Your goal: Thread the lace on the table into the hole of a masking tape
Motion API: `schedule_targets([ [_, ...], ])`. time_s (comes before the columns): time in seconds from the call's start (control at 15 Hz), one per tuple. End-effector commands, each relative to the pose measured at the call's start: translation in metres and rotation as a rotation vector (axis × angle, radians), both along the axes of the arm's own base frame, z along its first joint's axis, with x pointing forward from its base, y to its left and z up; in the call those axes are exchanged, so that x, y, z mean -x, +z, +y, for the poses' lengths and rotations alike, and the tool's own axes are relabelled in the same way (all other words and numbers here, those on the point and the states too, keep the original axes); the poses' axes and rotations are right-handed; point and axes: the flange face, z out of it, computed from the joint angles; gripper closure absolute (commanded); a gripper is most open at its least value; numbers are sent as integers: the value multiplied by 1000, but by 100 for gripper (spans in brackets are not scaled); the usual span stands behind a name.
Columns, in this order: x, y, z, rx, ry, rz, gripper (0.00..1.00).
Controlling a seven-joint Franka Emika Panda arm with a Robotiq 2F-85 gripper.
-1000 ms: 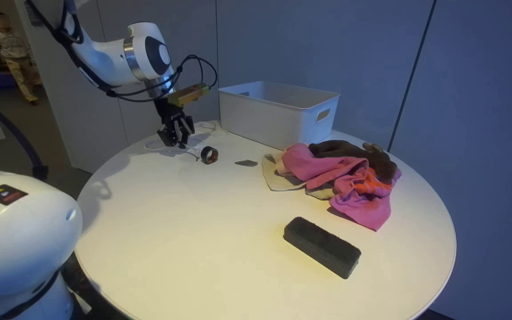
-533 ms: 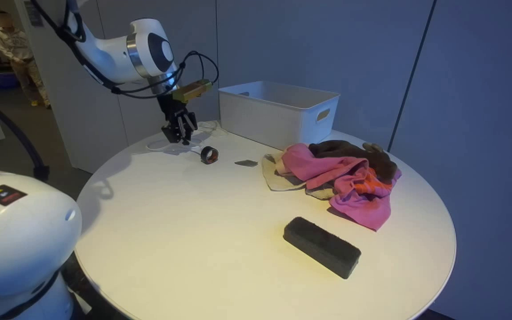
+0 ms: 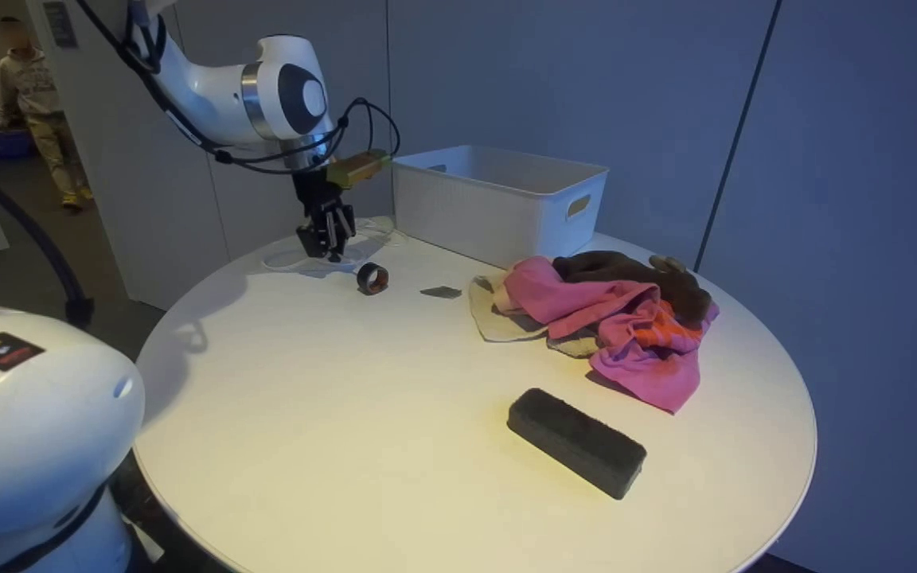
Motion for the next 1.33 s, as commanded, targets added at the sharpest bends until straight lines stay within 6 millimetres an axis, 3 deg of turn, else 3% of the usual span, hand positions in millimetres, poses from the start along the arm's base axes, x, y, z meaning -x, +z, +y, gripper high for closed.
schedule_targets([
  [0.0, -11, 5, 1, -48, 66, 21, 92],
  [1.0, -14, 7, -55, -63, -64, 57, 93],
  [1.27, -8, 5, -61, -62, -128, 96, 93],
])
